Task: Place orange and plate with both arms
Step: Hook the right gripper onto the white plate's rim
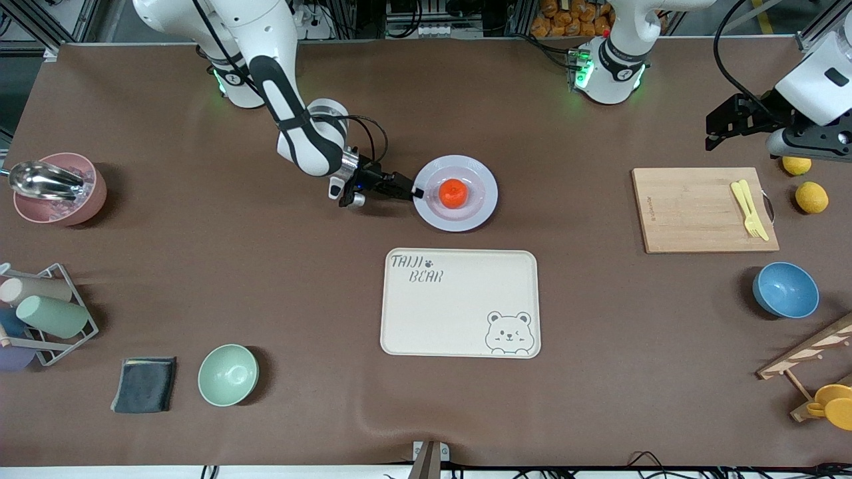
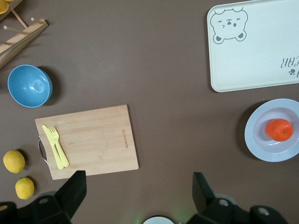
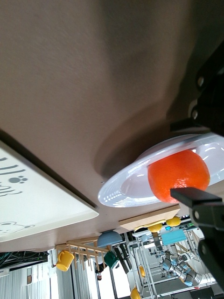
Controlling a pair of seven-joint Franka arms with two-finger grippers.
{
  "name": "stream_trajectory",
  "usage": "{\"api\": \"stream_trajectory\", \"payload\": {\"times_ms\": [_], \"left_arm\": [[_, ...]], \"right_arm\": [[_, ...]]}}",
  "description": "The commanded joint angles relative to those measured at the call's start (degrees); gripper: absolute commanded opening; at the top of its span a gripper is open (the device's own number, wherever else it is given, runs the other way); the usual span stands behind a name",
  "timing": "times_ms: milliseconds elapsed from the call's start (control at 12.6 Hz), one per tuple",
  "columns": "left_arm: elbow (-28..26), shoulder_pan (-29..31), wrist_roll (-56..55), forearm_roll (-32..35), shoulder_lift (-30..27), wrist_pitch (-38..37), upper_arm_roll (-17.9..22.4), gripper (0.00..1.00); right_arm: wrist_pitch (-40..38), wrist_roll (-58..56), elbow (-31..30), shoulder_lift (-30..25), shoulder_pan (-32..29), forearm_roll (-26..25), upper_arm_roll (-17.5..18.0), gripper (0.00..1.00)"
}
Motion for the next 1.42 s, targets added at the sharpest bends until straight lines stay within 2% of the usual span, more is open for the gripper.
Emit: {"api": "stream_trajectory", "payload": {"times_ms": [0,158,237,633,1028,1344], "left_arm": [[0.8,-0.2,-1.0,-1.2,0.0,-1.2,0.1,1.00],[0.6,-0.3,-0.9,-1.2,-0.1,-1.3,-0.2,1.00],[0.6,-0.1,-0.8,-1.2,0.0,-1.3,-0.1,1.00],[-0.1,-0.5,-1.4,-0.9,-0.2,-1.4,-0.2,1.00],[-0.1,-0.7,-1.4,-0.5,-0.3,-1.4,-1.3,1.00],[-0.1,-0.8,-1.5,-0.4,-0.3,-1.4,-1.3,1.00]], "right_arm": [[0.5,-1.3,1.5,1.5,1.5,2.3,-0.4,0.30],[0.5,-2.8,1.5,1.7,1.5,2.5,-0.4,0.05],[0.5,-3.2,1.5,2.0,1.5,2.5,-0.4,0.00],[0.3,-2.8,1.5,0.6,1.3,3.5,-0.3,0.00],[0.3,-2.3,1.4,-4.7,1.3,10.0,1.2,0.00],[0.0,0.8,1.7,-6.9,0.4,10.2,1.1,0.00]]}}
